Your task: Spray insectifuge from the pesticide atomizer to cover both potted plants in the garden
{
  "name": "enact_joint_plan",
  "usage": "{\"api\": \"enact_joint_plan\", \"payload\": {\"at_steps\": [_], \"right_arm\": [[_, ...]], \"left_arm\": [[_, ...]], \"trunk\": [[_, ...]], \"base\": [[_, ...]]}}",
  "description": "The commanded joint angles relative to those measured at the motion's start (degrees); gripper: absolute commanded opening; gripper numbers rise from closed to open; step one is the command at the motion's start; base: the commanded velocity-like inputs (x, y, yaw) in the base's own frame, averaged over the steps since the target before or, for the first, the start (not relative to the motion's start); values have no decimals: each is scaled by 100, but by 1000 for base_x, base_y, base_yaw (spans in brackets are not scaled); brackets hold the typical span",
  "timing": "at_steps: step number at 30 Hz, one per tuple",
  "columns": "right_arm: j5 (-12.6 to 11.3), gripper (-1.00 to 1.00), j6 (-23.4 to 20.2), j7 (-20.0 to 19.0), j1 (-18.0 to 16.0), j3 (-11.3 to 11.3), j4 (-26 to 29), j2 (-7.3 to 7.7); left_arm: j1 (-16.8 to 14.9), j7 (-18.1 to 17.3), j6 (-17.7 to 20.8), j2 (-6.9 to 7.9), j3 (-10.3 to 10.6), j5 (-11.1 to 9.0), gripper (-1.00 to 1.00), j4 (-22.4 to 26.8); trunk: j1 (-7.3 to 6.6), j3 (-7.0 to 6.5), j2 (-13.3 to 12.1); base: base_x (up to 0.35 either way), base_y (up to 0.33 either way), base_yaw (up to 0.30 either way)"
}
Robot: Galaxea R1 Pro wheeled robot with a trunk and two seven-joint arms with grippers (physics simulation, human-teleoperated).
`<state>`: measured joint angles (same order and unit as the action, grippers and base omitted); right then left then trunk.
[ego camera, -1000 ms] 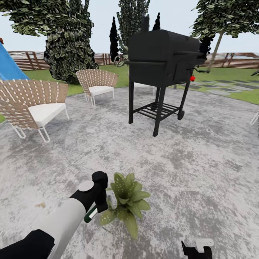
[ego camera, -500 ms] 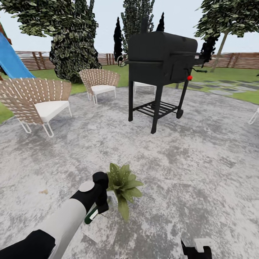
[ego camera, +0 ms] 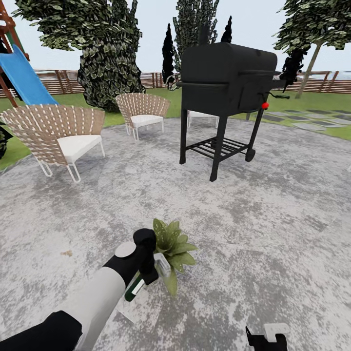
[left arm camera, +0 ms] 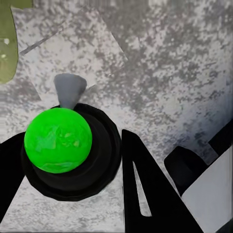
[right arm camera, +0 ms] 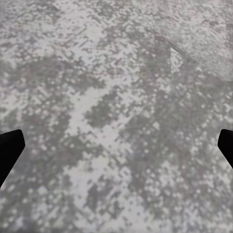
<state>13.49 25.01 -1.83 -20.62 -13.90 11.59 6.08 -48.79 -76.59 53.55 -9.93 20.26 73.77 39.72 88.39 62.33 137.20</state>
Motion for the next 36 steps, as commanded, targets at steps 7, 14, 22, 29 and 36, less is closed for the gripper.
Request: {"api": "enact_joint_plan", "payload": {"at_steps": [7, 14, 22, 29, 36], "right_arm": [[49, 100, 20, -19, -4, -50, -7, 4], [49, 100, 22, -19, -4, -45, -7, 7], [49, 100, 22, -19, -4, -43, -7, -1], [49, 100, 22, -19, -4, -43, -7, -2], [49, 100, 22, -19, -4, -43, -7, -2]], "left_arm": [[52, -76, 40, 34, 36, 76, -100, -264], [54, -84, 57, 43, 203, 83, -100, -428], [54, -76, 93, 40, 244, 99, -100, -430], [54, -76, 109, 35, 250, 108, -100, -390], [53, -76, 111, 33, 242, 99, -100, -343]], "trunk": [[-1, 5, 2], [-1, 5, 2], [-1, 5, 2], [-1, 5, 2], [-1, 5, 2]], "base": [[0, 0, 0], [154, 0, 0], [180, 0, 17], [3, 0, 224], [145, -57, 20]]}}
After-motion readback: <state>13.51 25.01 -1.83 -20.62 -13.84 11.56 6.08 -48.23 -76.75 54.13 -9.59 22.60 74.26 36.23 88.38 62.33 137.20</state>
